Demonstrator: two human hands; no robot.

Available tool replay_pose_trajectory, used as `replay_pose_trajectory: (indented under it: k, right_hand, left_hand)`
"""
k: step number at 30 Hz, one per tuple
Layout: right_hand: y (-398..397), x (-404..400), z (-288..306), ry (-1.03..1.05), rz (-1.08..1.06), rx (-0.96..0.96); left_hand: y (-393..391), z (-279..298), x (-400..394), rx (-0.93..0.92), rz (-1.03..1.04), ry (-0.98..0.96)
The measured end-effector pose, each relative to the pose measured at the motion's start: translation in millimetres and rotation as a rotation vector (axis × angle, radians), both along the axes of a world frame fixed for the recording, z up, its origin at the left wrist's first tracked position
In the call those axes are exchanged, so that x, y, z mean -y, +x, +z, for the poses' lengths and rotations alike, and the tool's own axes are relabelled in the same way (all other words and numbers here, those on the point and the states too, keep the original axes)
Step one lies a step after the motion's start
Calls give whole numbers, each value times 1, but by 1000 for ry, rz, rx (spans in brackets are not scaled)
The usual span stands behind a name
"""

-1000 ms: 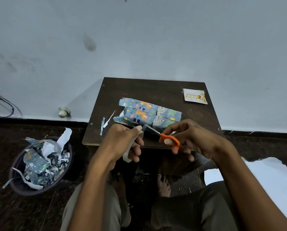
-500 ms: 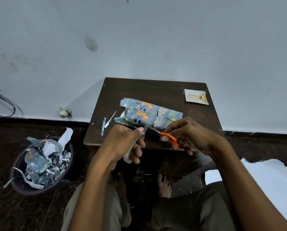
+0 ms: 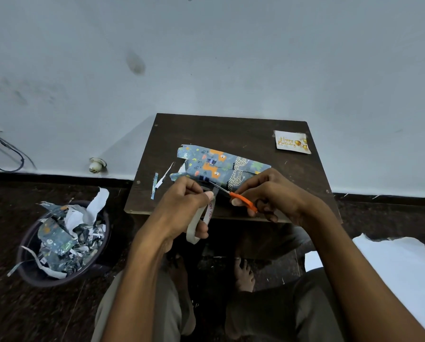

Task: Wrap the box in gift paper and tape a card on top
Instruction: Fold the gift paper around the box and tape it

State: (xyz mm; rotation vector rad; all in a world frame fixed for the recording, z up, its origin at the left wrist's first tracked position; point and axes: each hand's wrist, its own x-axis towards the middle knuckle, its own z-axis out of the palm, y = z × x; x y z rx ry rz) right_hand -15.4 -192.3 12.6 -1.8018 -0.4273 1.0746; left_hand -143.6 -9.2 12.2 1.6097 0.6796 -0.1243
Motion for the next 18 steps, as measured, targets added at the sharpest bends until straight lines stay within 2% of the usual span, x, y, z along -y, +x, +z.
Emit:
replay_pose_trajectory:
  k: [8, 18]
  right_hand:
    - [2, 1, -2, 22, -6, -13]
    - [2, 2, 2, 2, 21, 37]
  left_hand:
    - [2, 2, 1, 41, -106, -72]
    - [3, -2, 2, 37, -19, -94]
